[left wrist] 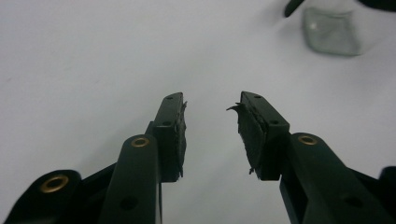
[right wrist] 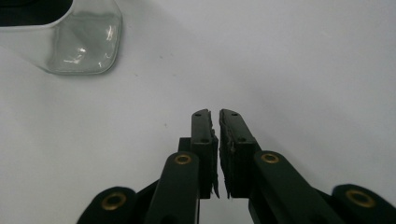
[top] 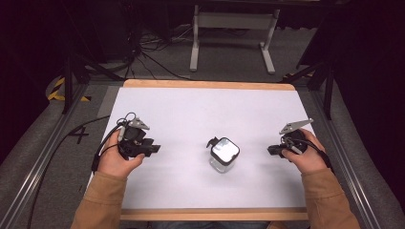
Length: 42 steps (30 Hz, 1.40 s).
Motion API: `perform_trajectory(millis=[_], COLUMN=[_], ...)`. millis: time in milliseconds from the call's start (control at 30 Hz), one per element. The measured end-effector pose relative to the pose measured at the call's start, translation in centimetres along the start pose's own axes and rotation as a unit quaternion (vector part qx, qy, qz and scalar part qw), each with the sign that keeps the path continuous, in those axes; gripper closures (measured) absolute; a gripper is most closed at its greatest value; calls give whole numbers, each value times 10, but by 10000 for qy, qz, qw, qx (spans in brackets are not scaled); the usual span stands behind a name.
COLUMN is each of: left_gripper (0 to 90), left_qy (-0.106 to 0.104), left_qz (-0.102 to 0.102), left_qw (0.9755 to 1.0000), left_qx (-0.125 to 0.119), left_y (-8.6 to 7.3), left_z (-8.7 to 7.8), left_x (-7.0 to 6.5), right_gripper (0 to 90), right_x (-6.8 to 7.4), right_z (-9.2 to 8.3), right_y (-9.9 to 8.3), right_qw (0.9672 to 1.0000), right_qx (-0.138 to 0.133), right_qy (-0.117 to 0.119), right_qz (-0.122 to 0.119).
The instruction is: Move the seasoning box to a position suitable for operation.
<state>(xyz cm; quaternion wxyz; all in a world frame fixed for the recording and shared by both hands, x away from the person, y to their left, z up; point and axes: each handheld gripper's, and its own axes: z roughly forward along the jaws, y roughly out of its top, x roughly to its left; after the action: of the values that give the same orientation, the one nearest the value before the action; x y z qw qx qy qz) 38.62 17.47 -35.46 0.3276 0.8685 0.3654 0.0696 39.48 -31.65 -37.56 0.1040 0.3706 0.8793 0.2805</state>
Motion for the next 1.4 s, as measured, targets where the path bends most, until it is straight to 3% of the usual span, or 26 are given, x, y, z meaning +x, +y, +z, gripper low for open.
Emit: perform_trajectory(millis=[67,133,200,367,633,800,1067,1300,1400], left_gripper=[660,675,676,703,714,753,887,899,899], left_qy=[-53,-38,-166,-278,-397,-455,-696,-663,-746], left_qz=[136,90,1,145,528,595,631,646,598], left_qw=[9998,9999,9997,9989,9975,9969,9956,9956,9953], left_qx=[106,97,162,345,262,232,25,142,120], left_y=[9,16,24,39,69,82,99,110,114], left_z=[-3,-4,-5,3,12,17,40,65,77], left_x=[-7,-13,-16,-24,-45,-51,-64,-69,-69], right_gripper=[845,845,843,840,838,839,840,841,841], right_x=[0,0,1,4,7,7,9,11,12], right_z=[-2,-2,-2,-2,0,-1,1,3,3], right_y=[-2,-3,-3,-5,-5,-5,-3,-1,-1], right_qw=[10000,10000,10000,10000,10000,10000,9999,9999,9998], right_qx=[-11,-27,-15,-3,18,8,24,27,34], right_qy=[-10,-16,-15,5,11,27,56,71,87], right_qz=[61,51,37,39,-38,-30,-102,-150,-152])
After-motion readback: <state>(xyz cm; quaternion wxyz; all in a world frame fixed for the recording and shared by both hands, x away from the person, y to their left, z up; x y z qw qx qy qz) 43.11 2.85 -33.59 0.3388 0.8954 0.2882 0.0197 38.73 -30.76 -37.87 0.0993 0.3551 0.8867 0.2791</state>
